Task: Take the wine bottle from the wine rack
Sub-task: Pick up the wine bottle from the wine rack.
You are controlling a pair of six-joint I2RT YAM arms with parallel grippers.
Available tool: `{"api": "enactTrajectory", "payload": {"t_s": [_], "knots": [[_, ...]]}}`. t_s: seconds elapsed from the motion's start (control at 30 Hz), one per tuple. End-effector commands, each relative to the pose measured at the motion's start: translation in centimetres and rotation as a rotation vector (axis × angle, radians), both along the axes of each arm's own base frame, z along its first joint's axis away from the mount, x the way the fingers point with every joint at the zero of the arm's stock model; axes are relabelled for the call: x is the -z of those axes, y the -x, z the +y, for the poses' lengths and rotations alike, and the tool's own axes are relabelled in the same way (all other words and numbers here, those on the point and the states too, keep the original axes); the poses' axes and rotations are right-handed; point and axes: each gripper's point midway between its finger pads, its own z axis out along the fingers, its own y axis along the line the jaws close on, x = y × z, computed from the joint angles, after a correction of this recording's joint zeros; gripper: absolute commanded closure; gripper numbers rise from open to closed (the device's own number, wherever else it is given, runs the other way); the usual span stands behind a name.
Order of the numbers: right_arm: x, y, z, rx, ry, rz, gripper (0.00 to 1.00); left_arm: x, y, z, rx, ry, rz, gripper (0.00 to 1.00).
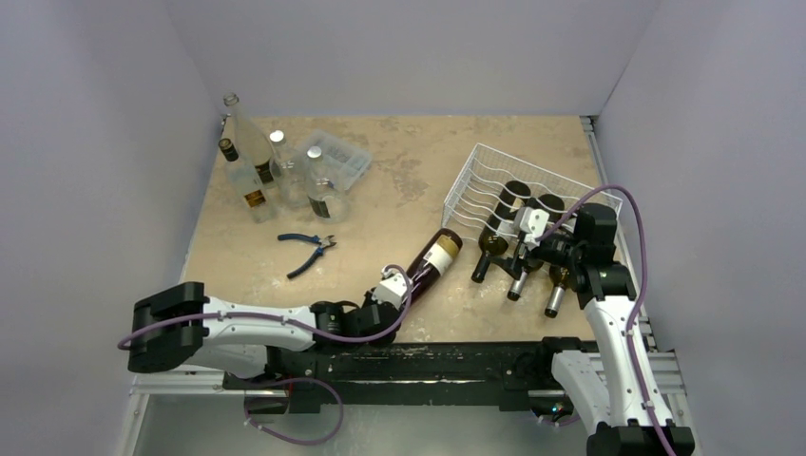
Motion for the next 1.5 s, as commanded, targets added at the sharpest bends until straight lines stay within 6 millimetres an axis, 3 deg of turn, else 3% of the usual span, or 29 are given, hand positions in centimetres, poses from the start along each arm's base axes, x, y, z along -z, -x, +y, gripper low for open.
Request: {"api": "enactTrajectory", "payload": {"t_s": [0.0,0.3,0.57,0.77,1.0,1.47], "knots": [[-0.4,0.6,0.5,-0.05,-0.016,-0.029,0.01,-2.9,-0.4,0.3,-0.029,0.057,-0.036,1.0],[0.2,2.2,2.4,-0.2,-0.067,0.013,0.01,-6.4,0.5,1.6,0.039,0.086,-0.043,1.0],[3.1,3.3,6.9,-0.493,0.107,-0.023,0.01,-9.7,1.3,1.2,0.085,0.105,-0.015,1.0],[2.9,2.8,10.6,-0.611,0.165,-0.11,0.01,-12.1,1.6,0.1,0.118,0.146,-0.001,1.0],[3.9,3.7,15.0,-0.71,0.179,-0.124,0.01,-13.8,1.3,-0.7,0.127,0.168,0.012,1.0],[7.4,6.6,17.7,-0.794,0.244,-0.176,0.01,-15.7,0.8,-2.6,0.115,0.186,0.043,1.0]]}}
